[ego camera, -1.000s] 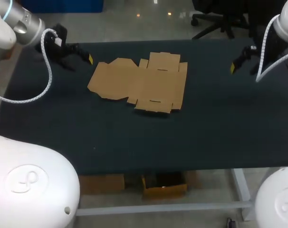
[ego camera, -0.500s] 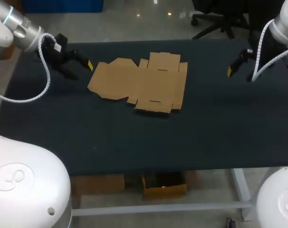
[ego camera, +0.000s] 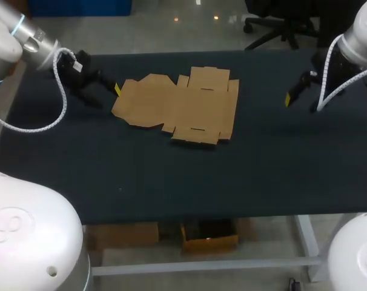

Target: Assemble the packaging by folding the flat box into shape, placing the metal phone stand inside, and closing the box properly

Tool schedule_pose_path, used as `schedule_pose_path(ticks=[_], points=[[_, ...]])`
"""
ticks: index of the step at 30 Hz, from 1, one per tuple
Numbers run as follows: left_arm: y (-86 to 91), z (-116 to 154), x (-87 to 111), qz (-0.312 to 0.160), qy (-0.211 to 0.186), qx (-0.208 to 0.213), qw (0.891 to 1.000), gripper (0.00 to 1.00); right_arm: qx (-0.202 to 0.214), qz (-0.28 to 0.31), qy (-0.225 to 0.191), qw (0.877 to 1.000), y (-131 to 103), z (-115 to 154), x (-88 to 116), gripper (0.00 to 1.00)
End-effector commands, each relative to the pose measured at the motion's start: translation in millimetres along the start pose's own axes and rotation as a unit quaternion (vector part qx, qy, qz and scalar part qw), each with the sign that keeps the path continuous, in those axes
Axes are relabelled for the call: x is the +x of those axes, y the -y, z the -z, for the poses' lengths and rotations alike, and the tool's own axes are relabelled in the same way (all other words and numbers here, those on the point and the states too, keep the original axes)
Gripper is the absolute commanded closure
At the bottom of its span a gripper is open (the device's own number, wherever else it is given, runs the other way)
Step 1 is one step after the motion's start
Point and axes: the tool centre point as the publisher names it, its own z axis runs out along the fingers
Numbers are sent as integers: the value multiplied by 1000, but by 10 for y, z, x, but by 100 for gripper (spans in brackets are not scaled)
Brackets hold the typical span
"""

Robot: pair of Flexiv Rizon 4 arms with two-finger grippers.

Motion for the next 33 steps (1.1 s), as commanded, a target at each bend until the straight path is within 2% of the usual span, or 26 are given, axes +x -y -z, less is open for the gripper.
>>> schedule_pose_path(ticks=[1, 11, 26, 30, 33], points=[[62, -76, -104, 1, -10, -17, 1000, 0, 3, -1, -4, 1000, -2, -39, -25, 0], [92, -209, -227, 20, -24, -24, 999, 0, 9, -9, -12, 1000, 41, -96, -29, 0], [126, -279, -221, 25, -36, -25, 999, 0, 27, -43, -36, 998, 98, -136, -34, 0], [137, -301, -203, 25, -39, -25, 999, 5, 9, -35, -28, 999, 149, -133, -13, 0], [139, -322, -196, 25, -44, -25, 998, 6, -20, -23, -22, 999, 200, -143, -16, 0]])
